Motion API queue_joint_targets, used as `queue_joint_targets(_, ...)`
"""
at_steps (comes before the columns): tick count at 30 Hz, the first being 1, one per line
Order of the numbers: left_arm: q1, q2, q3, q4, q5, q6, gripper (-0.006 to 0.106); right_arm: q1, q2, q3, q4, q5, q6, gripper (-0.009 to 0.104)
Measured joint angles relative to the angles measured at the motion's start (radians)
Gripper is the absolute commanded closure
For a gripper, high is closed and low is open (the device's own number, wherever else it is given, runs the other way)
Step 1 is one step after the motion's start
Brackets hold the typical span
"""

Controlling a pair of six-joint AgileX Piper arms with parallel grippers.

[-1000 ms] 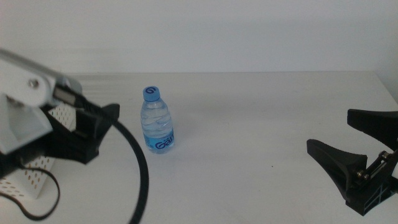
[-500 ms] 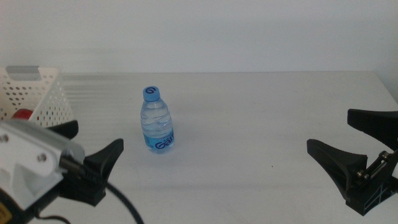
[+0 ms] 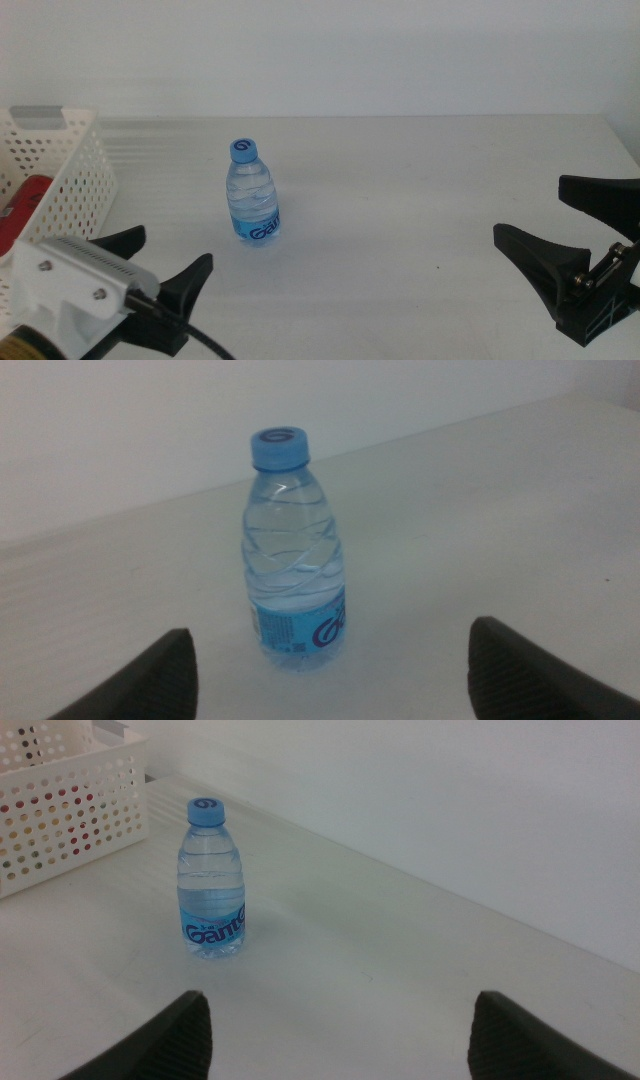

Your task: Use arms to grab the bottles and put them into the dustbin to the left of the table.

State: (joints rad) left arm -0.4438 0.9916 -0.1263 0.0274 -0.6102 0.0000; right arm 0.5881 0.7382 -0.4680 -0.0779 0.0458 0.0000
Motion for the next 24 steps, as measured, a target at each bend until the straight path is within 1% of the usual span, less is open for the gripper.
queue_joint_targets(6,0.0,0.186,0.0,0.017,-0.206,-0.011,0.013,0.0,0.0,0.0,0.0,0.0,0.0,0.028)
queue_joint_targets(12,0.0,0.342,-0.017,0.03,-0.361,-0.011,0.013,0.0,0.0,0.0,0.0,0.0,0.0,0.028)
queue_joint_targets(17,0.0,0.456,-0.069,0.033,-0.432,-0.011,0.013,0.0,0.0,0.0,0.0,0.0,0.0,0.028)
queue_joint_targets(24,0.0,0.57,-0.144,0.022,-0.45,-0.011,0.013,0.0,0.0,0.0,0.0,0.0,0.0,0.028)
